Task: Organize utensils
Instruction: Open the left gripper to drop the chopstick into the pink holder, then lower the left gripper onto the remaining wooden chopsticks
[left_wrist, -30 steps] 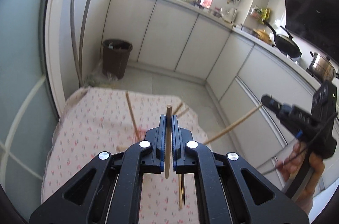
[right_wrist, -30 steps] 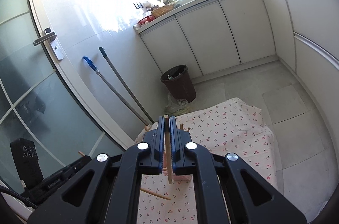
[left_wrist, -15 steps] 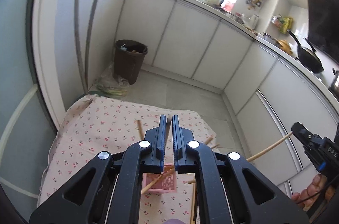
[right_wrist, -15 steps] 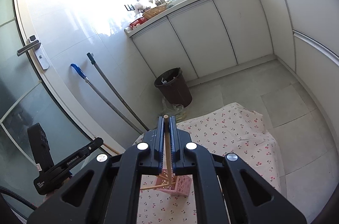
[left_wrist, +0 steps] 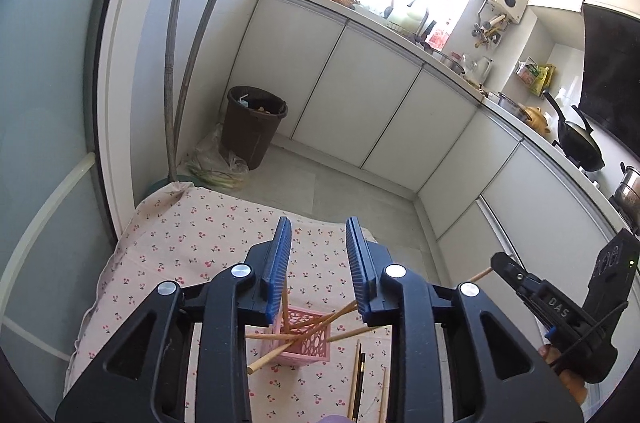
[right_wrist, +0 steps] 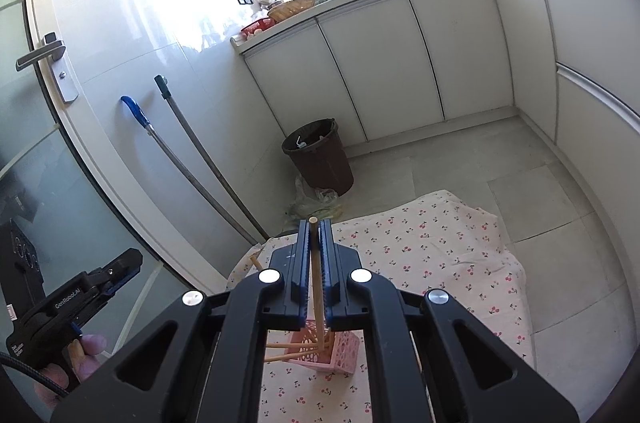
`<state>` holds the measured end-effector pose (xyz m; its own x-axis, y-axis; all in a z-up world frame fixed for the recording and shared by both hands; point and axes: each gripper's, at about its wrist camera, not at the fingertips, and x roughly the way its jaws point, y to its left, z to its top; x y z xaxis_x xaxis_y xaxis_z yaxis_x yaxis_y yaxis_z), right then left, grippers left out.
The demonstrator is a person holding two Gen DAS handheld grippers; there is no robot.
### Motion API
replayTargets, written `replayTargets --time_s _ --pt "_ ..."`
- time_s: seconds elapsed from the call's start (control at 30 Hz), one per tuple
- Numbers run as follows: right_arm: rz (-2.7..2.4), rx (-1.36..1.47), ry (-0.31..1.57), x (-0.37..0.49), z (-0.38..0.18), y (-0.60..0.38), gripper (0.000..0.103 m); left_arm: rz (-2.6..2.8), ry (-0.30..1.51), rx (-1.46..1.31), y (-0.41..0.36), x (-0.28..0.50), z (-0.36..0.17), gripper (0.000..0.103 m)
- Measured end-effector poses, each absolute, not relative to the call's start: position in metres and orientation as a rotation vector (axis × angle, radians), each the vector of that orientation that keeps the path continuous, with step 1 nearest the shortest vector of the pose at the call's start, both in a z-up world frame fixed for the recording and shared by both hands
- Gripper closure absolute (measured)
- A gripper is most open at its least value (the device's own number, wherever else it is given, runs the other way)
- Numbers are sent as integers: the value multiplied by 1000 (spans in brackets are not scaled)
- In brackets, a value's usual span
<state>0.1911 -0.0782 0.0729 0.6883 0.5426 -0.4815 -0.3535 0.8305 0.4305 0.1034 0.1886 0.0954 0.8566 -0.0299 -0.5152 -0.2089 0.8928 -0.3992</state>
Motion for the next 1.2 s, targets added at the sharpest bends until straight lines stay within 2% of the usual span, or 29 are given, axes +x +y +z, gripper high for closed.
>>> replayTargets --time_s 0.13,0.23,0.43,0.47,0.57,0.67,0.87,0.97,1.07,1.13,1.2 --pt "522 317 655 200 60 -63 97 90 565 -449 184 109 88 75" --pt "540 329 704 206 46 -55 91 76 592 -423 176 112 82 75" --pt "524 270 723 193 45 -59 90 43 636 -362 154 114 74 73" --pt "514 252 721 189 45 -62 88 38 642 -354 150 113 73 72" --pt "485 205 724 178 43 -71 65 18 664 -316 135 112 69 68" --pt "446 172 740 169 35 -83 64 8 700 -271 117 112 61 60" --pt "362 137 777 155 16 -115 62 -11 767 -202 85 114 39 58" --pt "319 123 774 149 10 -132 46 -31 801 -192 73 114 28 49" --pt "292 112 783 142 4 -148 40 -47 837 -196 63 115 16 40" --pt "250 114 794 138 -2 -160 28 -45 861 -195 56 117 10 32" --pt "202 118 805 136 -8 -175 15 -44 887 -195 50 118 1 20"
